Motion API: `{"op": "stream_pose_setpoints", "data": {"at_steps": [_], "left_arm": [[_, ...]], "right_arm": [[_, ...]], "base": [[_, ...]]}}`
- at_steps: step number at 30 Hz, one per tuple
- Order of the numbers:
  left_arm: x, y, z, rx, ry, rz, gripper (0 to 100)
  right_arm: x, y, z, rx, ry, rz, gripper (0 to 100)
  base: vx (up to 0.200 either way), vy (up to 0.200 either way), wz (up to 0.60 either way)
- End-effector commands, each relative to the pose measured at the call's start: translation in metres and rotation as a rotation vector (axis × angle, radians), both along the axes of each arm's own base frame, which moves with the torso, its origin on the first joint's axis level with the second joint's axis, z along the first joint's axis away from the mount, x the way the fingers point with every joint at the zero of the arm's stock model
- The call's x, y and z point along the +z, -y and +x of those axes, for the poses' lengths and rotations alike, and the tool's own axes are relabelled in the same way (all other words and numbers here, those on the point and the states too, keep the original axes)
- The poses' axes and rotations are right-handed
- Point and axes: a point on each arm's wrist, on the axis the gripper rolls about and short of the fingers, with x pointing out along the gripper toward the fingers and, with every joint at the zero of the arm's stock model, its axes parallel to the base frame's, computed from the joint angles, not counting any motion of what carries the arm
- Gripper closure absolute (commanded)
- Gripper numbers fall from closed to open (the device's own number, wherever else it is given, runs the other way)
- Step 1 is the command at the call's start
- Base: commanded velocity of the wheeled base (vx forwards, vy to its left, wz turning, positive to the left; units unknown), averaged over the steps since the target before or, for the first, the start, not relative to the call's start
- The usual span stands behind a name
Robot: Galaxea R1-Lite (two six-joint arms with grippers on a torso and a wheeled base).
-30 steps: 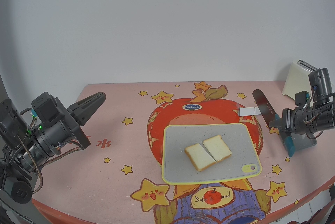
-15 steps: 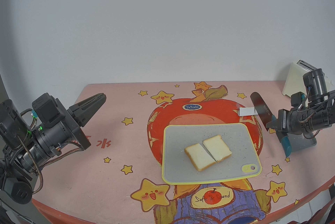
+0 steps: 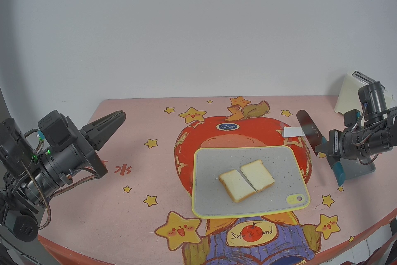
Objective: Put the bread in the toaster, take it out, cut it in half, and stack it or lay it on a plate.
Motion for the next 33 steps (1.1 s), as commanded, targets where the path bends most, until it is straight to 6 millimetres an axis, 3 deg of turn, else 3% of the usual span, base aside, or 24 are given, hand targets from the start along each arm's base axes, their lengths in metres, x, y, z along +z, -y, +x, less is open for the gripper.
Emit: {"op": "stream_pose_setpoints", "data": {"at_steps": [1,33], "left_arm": [[-0.0003,0.0001,0.0002,0.0,-0.001,0.001,100],[-0.0028,-0.0004,-0.001,-0.001,-0.008,0.009,100]], "right_arm": [[0.0001,-0.0001,0.0003,0.0,0.0,0.001,100],[-0.0019,0.0017,0.0034,-0.007,-0.007,-0.002,100]], "base": [[0.0,0.0,0.0],[0.0,0.0,0.0]]}}
